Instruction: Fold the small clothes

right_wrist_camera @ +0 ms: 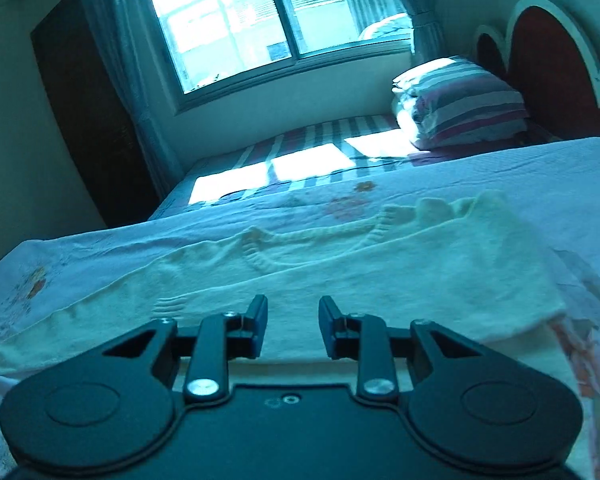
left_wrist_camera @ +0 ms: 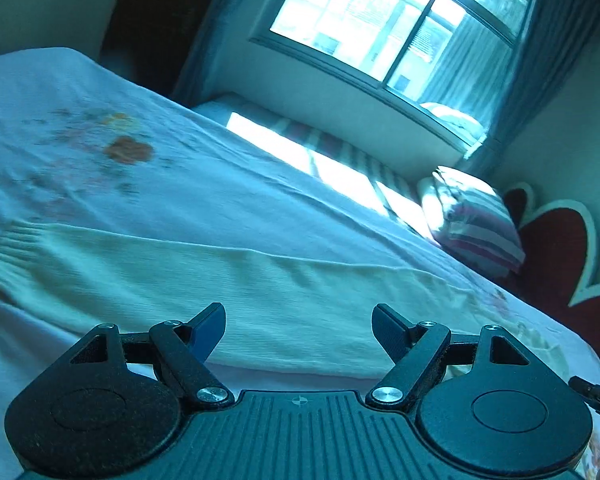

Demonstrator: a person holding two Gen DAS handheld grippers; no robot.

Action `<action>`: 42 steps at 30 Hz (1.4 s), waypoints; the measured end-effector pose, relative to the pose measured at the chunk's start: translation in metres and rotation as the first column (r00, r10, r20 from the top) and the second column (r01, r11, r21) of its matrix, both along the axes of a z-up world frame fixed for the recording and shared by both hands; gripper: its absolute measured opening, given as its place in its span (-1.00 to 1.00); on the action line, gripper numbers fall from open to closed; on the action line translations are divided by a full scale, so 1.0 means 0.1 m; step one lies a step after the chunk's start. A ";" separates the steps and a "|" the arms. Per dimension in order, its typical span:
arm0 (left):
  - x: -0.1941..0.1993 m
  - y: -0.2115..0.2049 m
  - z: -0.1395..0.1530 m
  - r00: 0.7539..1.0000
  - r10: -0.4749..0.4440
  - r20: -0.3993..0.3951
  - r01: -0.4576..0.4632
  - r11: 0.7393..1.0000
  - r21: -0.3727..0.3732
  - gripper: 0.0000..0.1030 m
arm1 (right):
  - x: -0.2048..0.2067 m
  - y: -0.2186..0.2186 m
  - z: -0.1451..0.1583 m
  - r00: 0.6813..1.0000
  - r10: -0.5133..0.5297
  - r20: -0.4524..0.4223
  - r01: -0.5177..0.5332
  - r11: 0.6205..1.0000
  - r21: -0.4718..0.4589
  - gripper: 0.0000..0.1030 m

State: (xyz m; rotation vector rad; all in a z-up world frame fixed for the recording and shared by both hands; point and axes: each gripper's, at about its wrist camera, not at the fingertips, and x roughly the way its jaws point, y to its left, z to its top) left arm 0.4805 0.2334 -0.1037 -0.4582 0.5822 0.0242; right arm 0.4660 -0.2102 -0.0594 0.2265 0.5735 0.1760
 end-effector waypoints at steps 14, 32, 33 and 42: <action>1.04 -1.56 -0.25 0.944 -0.278 -0.176 0.285 0.958 0.016 0.09 | -0.13 -1.45 -0.39 0.973 -0.190 -0.131 0.219 0.940 0.263 -0.33; 1.35 -1.60 -0.26 0.938 -0.299 -0.173 0.315 0.946 0.074 -0.90 | 0.00 -1.64 -0.62 0.950 -0.237 -0.203 0.292 0.904 0.312 -0.85; 1.34 -1.59 -0.25 0.939 -0.300 -0.169 0.314 0.947 0.068 -0.90 | 0.01 -1.65 -0.66 0.951 -0.225 -0.212 0.285 0.903 0.321 -0.85; 1.35 -1.58 -0.22 0.943 -0.300 -0.141 0.312 0.948 0.064 -0.89 | 0.42 -1.81 -0.32 0.987 -0.156 -0.034 0.160 0.965 0.207 -0.38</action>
